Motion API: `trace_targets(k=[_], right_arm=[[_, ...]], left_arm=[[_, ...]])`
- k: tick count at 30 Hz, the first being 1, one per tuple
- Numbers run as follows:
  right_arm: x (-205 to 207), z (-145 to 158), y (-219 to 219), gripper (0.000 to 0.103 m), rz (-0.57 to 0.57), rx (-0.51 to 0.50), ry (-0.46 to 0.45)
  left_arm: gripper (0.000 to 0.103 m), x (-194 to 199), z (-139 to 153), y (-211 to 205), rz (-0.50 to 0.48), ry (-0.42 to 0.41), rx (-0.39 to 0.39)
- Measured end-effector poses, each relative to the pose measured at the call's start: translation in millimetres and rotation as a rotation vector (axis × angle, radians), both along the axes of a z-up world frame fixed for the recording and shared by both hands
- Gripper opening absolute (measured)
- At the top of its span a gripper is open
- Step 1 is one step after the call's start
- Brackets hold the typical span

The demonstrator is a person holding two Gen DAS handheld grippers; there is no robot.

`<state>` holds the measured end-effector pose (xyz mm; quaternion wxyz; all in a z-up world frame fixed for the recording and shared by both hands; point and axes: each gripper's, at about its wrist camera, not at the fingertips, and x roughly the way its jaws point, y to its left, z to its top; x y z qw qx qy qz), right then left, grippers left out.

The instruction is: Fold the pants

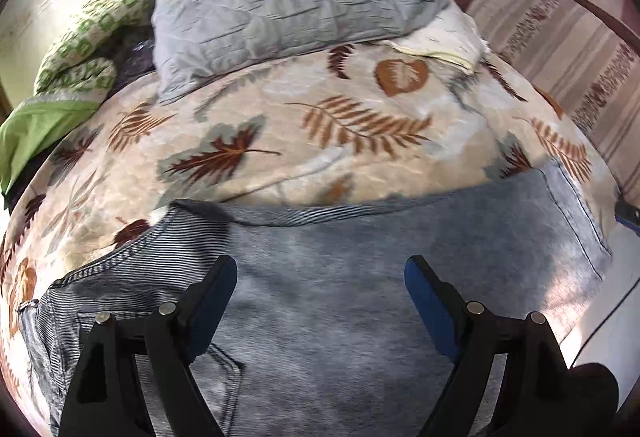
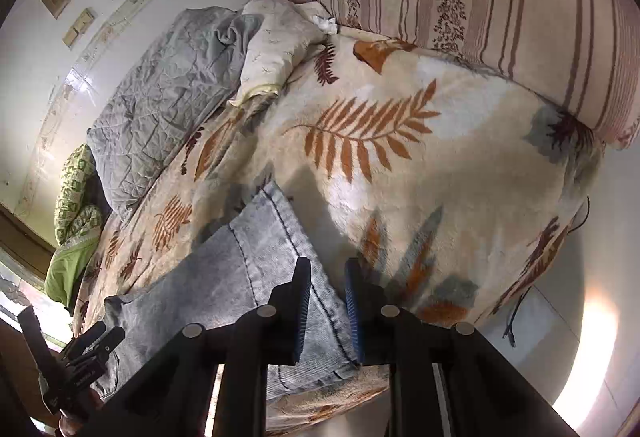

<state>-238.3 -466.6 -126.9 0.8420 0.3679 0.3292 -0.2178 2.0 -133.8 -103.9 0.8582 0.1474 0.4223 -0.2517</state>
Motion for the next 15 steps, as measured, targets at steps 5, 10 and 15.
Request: trace_targets(k=[5,10,15], right_arm=[[56,9,29,0.019,0.154,-0.011,0.018],[115,-5,54,0.019,0.257,-0.058,0.14],[151,-31,53,0.02,0.271,-0.037,0.232]], left_arm=[[0.086,65,-10,62,0.257,0.059,0.01],[0.086,95,-37,94,0.368,0.181,0.02],[0.086,97,-44,87,0.362,0.141,0.087]])
